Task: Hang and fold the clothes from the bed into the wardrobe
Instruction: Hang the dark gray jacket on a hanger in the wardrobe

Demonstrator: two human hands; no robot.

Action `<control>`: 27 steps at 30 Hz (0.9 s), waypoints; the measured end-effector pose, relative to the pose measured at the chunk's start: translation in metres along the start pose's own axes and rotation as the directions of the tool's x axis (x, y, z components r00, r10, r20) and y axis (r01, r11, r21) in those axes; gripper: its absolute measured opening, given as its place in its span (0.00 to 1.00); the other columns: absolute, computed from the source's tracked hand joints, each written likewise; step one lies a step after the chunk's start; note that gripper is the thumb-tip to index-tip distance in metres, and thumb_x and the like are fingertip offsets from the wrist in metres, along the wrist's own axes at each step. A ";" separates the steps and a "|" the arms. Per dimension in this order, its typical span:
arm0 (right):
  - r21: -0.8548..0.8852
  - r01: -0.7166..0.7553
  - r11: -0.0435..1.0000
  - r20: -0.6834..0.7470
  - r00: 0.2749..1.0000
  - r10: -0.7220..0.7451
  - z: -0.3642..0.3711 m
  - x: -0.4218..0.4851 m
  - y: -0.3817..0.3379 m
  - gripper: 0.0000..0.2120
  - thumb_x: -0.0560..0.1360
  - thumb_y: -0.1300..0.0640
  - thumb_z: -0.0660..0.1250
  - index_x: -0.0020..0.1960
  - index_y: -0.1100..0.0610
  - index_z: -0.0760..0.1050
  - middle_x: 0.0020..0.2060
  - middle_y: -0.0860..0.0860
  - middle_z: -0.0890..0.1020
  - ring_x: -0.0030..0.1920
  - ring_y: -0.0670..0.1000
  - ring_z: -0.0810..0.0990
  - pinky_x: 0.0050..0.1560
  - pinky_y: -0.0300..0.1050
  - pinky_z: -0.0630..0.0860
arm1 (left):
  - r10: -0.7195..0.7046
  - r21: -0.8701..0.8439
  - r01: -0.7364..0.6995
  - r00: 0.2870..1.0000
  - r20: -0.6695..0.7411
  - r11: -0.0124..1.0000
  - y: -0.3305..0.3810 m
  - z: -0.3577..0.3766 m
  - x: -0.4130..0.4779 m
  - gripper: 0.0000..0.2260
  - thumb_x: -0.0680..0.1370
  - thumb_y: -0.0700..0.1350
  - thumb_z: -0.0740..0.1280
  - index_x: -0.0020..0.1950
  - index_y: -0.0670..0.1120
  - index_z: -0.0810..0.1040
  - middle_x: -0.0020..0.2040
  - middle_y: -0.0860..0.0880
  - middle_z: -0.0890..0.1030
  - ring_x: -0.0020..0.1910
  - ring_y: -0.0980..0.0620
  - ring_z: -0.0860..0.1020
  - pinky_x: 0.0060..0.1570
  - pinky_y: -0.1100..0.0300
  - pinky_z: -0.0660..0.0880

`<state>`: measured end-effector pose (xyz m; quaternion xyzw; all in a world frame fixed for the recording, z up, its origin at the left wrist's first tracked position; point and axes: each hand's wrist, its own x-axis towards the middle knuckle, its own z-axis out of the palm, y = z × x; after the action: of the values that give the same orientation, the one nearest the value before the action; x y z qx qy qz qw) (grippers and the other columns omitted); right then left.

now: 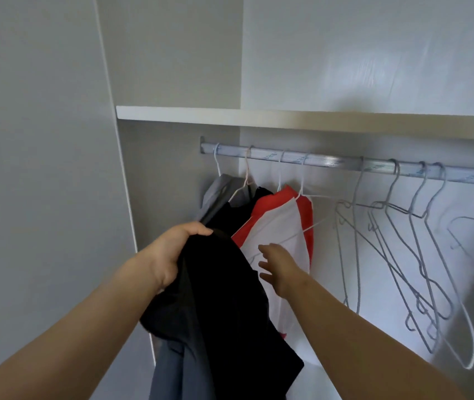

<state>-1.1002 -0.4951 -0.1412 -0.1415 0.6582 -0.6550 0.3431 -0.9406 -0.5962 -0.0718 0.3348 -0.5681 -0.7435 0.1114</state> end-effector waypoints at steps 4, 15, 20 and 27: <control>0.002 0.039 0.999 0.012 0.999 -0.039 0.022 0.009 -0.008 0.26 0.80 0.53 0.57 0.75 0.57 0.54 0.60 0.54 0.72 0.62 0.56 0.71 0.58 0.48 0.69 | -0.032 0.005 0.032 0.999 -0.009 0.999 -0.005 -0.017 -0.012 0.17 0.73 0.44 0.62 0.27 0.39 0.81 0.28 0.43 0.80 0.23 0.47 0.78 0.27 0.60 0.77; 0.217 0.157 0.963 -0.289 0.953 -0.090 0.046 0.003 -0.018 0.03 0.79 0.64 0.54 0.49 0.58 0.65 0.31 0.51 0.66 0.29 0.47 0.65 0.31 0.40 0.64 | 0.021 -0.045 -0.025 0.996 -0.083 0.999 -0.010 -0.053 -0.026 0.20 0.74 0.43 0.61 0.25 0.39 0.80 0.26 0.43 0.79 0.22 0.47 0.78 0.25 0.63 0.76; 0.230 0.182 0.956 -0.303 0.947 -0.107 0.032 -0.017 -0.027 0.06 0.81 0.58 0.54 0.53 0.55 0.69 0.28 0.51 0.62 0.28 0.47 0.61 0.36 0.40 0.71 | 0.001 -0.039 -0.003 0.998 -0.059 0.999 -0.016 -0.053 -0.028 0.17 0.71 0.43 0.63 0.25 0.39 0.81 0.26 0.42 0.80 0.22 0.47 0.78 0.24 0.61 0.77; 0.095 0.279 0.956 -0.329 0.915 -0.234 0.018 -0.064 -0.017 0.07 0.80 0.54 0.58 0.45 0.50 0.72 0.26 0.49 0.62 0.27 0.47 0.60 0.35 0.39 0.71 | 0.000 -0.007 0.000 1.000 -0.013 1.000 -0.031 -0.046 -0.037 0.12 0.67 0.42 0.66 0.24 0.40 0.81 0.27 0.42 0.80 0.23 0.46 0.79 0.27 0.61 0.75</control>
<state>-1.0466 -0.4701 -0.1059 -0.0961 0.6324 -0.7530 0.1539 -0.8769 -0.6013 -0.0925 0.3393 -0.5646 -0.7433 0.1165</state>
